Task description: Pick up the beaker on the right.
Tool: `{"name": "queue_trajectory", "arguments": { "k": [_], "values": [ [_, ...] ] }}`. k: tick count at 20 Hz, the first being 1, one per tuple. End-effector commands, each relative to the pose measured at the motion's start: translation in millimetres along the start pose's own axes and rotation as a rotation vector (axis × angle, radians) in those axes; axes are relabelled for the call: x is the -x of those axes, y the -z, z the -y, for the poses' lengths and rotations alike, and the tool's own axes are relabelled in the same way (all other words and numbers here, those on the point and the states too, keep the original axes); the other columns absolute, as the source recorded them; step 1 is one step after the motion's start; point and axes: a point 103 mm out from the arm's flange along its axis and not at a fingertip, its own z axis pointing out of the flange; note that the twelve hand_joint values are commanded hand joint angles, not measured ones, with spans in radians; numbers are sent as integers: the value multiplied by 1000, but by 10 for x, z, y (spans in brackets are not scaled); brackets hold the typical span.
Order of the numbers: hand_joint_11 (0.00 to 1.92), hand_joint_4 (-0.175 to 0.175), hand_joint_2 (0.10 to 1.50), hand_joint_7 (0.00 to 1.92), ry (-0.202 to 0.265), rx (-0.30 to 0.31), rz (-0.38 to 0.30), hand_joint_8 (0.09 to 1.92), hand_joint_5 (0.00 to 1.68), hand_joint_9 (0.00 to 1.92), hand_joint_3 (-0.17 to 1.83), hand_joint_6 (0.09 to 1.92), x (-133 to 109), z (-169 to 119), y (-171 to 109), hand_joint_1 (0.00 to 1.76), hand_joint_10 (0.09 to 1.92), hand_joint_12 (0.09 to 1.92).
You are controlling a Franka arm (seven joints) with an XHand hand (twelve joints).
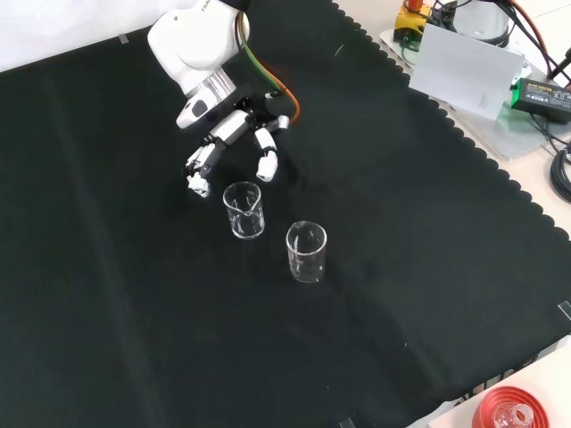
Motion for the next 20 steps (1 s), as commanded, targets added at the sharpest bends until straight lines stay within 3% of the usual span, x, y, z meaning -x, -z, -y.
{"name": "queue_trajectory", "arguments": {
  "k": [1,20],
  "values": [
    [0,-88,485,211,12,11,-29,683,223,349,686,87,-23,-51,-74,818,661,1143],
    [0,-82,478,154,18,25,-78,661,219,282,702,87,-55,-179,-261,824,653,1130]
  ]
}}
